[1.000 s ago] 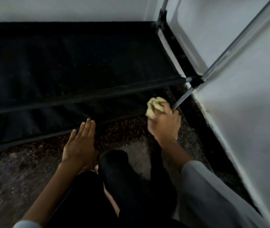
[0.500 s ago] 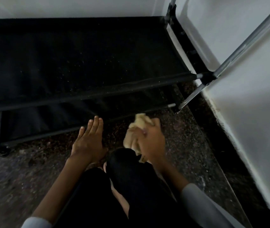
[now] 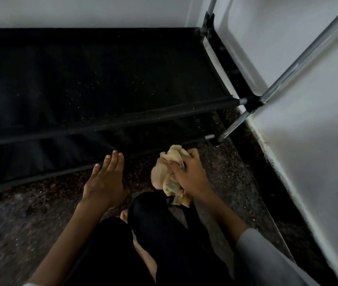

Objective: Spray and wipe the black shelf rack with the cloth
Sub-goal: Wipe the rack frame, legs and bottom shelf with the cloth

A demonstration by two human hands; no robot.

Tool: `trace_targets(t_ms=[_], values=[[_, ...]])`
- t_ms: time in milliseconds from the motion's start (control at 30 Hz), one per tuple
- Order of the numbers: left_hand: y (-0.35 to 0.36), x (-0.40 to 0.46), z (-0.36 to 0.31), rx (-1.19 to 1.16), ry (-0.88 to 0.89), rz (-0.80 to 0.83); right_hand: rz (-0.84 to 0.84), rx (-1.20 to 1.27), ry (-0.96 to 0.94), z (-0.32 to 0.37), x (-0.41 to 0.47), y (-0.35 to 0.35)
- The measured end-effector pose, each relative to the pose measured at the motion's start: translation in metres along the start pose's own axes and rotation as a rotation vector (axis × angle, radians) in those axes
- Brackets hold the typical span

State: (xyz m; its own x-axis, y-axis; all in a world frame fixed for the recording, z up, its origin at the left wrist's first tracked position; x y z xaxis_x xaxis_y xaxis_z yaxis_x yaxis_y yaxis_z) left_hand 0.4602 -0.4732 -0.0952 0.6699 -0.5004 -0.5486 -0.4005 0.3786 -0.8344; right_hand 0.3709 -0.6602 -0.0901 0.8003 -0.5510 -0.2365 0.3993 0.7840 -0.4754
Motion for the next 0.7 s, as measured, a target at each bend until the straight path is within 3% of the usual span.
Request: trace_targets(t_ms=[33,100,167,267,400,467,533,600,667,700], values=[[0.0,0.0,0.0,0.0,0.003,0.003,-0.058,0.049,0.027,-0.005,0.0,-0.009],[0.001,0.0,-0.001,0.006,0.007,0.007,-0.343,0.075,0.114,-0.014,0.002,-0.038],[0.001,0.0,0.0,0.011,0.005,0.01,-0.493,-0.029,0.187,-0.015,0.009,-0.052],[0.001,0.002,-0.001,-0.002,0.006,0.015,-0.395,-0.153,0.173,-0.013,0.018,-0.042],[-0.001,0.002,-0.001,0.001,0.006,0.02,-0.037,-0.398,-0.077,-0.002,0.01,0.001],[-0.001,0.003,-0.001,0.014,0.003,0.009,0.052,-0.421,-0.148,0.001,0.007,0.013],[0.0,0.004,-0.001,0.027,0.005,0.005,-0.065,-0.313,-0.133,0.002,0.003,0.002],[0.001,0.002,0.0,0.029,0.003,0.002,-0.31,-0.173,-0.037,-0.006,0.001,-0.024],[0.001,0.003,0.0,0.022,0.005,-0.007,-0.524,-0.16,0.036,-0.012,0.006,-0.05],[0.0,0.003,-0.001,0.021,0.008,-0.007,-0.555,-0.19,0.066,-0.013,0.012,-0.057]])
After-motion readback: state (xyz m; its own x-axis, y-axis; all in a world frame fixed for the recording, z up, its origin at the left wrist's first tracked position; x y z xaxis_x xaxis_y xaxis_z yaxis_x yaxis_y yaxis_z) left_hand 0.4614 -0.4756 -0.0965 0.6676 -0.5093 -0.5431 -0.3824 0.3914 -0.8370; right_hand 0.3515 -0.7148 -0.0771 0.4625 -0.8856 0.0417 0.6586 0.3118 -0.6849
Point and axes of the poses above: each hand's wrist, its own x-axis towards the middle knuckle, its own y-axis out of the palm, z = x × y, the point moved 6 cm from there along x, towards the middle knuckle, and after that the axes turned 13 degrees about x, right-handed, at the moved point
